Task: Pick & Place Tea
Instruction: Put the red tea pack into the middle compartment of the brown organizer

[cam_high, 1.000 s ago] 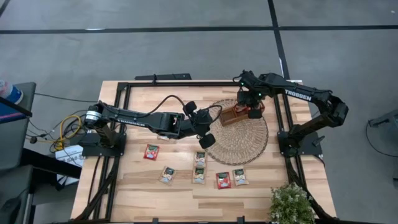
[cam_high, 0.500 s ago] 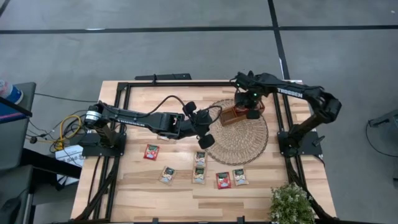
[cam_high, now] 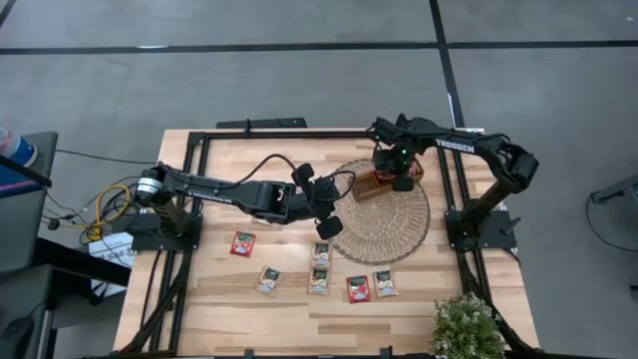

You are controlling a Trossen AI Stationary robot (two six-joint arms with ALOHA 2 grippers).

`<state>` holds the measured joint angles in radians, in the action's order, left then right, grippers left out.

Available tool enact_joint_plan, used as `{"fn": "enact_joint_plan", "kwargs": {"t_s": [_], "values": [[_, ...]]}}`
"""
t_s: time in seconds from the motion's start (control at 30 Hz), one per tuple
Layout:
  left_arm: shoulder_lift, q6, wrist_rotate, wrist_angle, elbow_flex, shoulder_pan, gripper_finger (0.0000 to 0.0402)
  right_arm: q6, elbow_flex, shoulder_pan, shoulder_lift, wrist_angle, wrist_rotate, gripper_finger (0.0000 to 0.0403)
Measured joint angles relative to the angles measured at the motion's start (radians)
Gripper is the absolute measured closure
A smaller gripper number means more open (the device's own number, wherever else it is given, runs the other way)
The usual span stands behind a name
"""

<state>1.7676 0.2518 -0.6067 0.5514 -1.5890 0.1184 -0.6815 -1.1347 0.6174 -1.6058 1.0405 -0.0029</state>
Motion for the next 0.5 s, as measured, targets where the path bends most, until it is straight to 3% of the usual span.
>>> {"fn": "enact_joint_plan", "kwargs": {"t_s": [0.27, 0.5], "values": [[0.0, -0.004, -0.002, 0.0, 0.0, 0.0, 0.0337, 0.018, 0.0, 0.009, 0.031, 0.027, -0.001, 0.0397], [0.0, -0.02, -0.008, 0.0, 0.0, 0.0, 0.0337, 0.027, -0.001, 0.01, 0.077, 0.029, 0.001, 0.0344]]}}
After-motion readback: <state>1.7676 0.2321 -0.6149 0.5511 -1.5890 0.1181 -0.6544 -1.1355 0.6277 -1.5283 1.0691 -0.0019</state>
